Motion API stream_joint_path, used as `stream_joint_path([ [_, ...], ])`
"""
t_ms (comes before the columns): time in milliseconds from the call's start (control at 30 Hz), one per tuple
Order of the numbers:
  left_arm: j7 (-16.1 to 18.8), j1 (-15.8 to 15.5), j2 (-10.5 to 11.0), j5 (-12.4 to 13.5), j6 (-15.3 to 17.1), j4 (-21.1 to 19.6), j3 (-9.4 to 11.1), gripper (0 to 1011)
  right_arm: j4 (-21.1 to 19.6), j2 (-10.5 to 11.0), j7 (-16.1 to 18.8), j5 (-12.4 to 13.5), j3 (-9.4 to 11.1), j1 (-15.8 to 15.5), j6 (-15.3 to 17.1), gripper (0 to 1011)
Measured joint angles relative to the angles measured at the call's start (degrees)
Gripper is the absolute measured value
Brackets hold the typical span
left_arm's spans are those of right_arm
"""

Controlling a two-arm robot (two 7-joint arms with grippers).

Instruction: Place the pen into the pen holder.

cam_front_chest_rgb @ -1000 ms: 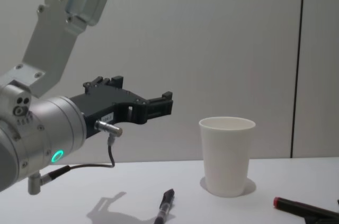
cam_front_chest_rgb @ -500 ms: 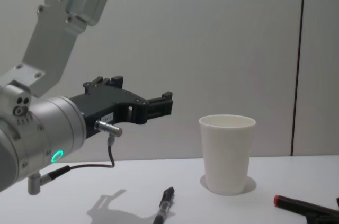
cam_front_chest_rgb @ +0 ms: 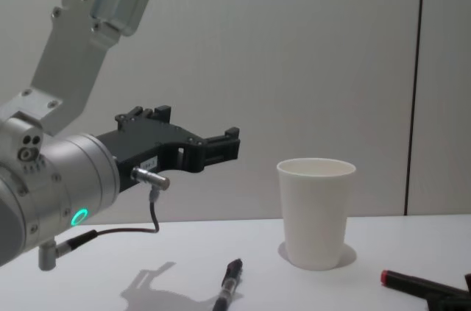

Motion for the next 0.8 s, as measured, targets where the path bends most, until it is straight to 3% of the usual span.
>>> stream_joint_path([
  [800,0.0,0.0,0.0,0.0,0.0,0.0,0.0,1001,0.0,-0.1,0.1,0.7,0.0,-0.1,-0.6,572],
])
